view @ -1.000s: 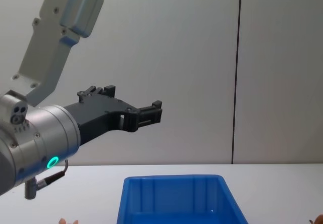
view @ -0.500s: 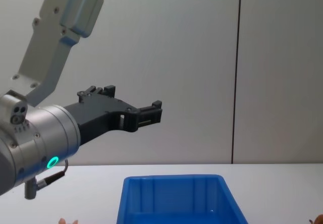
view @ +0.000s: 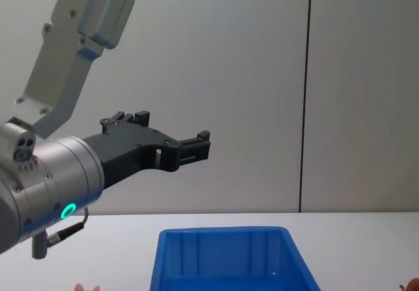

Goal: Pick up the two dolls from the table and place them into the box.

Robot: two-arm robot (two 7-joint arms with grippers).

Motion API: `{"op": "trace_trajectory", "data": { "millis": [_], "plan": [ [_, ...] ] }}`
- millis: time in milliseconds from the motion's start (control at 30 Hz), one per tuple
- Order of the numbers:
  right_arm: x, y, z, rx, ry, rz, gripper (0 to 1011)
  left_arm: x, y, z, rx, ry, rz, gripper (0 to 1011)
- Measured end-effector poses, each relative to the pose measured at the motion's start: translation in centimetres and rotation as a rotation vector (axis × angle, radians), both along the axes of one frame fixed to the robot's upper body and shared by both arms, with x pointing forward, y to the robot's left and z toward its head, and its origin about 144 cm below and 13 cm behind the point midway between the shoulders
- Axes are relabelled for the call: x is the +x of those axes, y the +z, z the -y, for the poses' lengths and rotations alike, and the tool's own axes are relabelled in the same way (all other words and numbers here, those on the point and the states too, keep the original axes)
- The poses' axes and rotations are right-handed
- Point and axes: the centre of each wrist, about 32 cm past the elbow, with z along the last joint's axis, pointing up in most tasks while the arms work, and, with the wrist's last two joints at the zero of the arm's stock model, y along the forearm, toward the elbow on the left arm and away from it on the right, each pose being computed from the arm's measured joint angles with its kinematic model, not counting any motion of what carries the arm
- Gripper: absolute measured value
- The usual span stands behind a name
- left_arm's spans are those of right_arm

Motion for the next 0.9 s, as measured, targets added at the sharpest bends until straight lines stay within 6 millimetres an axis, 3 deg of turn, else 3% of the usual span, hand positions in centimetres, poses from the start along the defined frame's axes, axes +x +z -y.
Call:
{"op": "trace_trajectory", "data": {
  "millis": [767,900],
  "plan": [
    [2.5,-1.6,-1.4,-0.005,0.017,0.007,995,0.0,0.0,0.0,0.000,0.000,0.000,1003],
    [2.7,-1.8,-1.5,-0.006,0.017,0.007,905,0.0,0.0,0.0,0.000,0.000,0.000,1003]
  ]
}}
